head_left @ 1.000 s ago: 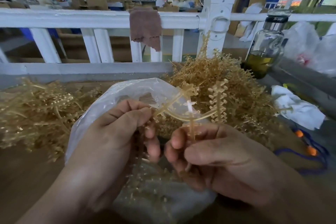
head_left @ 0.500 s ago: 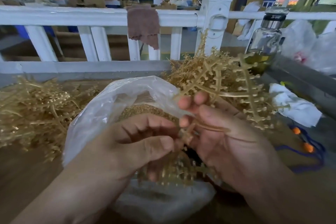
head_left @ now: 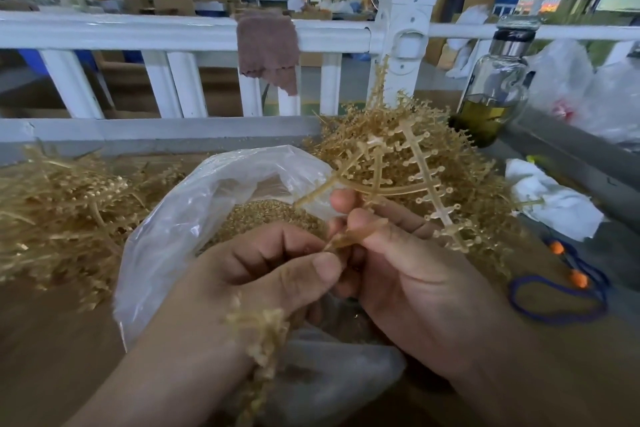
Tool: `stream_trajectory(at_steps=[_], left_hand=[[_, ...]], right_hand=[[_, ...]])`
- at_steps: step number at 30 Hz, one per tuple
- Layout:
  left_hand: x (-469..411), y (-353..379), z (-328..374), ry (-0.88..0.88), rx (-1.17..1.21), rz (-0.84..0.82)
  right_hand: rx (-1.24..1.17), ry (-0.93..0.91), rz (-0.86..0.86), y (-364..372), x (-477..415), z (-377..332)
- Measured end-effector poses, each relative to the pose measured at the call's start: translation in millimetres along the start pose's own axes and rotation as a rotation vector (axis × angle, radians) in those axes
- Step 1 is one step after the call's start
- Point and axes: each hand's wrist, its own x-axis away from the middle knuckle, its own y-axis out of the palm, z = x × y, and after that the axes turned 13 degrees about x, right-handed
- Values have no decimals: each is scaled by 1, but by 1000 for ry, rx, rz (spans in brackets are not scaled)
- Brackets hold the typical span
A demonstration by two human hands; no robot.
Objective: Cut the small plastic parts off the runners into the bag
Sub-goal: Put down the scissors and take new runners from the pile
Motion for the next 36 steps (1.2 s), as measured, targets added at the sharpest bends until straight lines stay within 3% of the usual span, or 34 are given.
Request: stream_trajectory(at_steps=[4, 6, 8, 12, 15, 18, 26, 32, 36], left_hand=[[-4, -3, -7, 51, 44, 79], [-7, -8, -10, 65, 54, 158], [-12, -14, -8, 76, 106, 226], [-17, -23, -4, 141, 84, 260], [-17, -29, -6, 177, 12, 291], [-17, -30, -5, 176, 5, 320], [-19, -34, -4, 110, 84, 400], [-20, -38, -5, 107, 89, 403], [-20, -43, -2, 110, 122, 397]], right_hand=[[121, 6, -20, -4, 0, -2], [305, 46, 3, -8, 3, -7], [675, 69, 76, -14, 7, -13], [1692, -182, 312, -31, 6, -23], [2087, -35, 183, -36, 3, -21], [2167, 26, 72, -40, 4, -16], [2243, 175, 46, -43, 4, -20], [2342, 120, 67, -32, 8, -19], [2281, 90, -40, -28, 16, -17]])
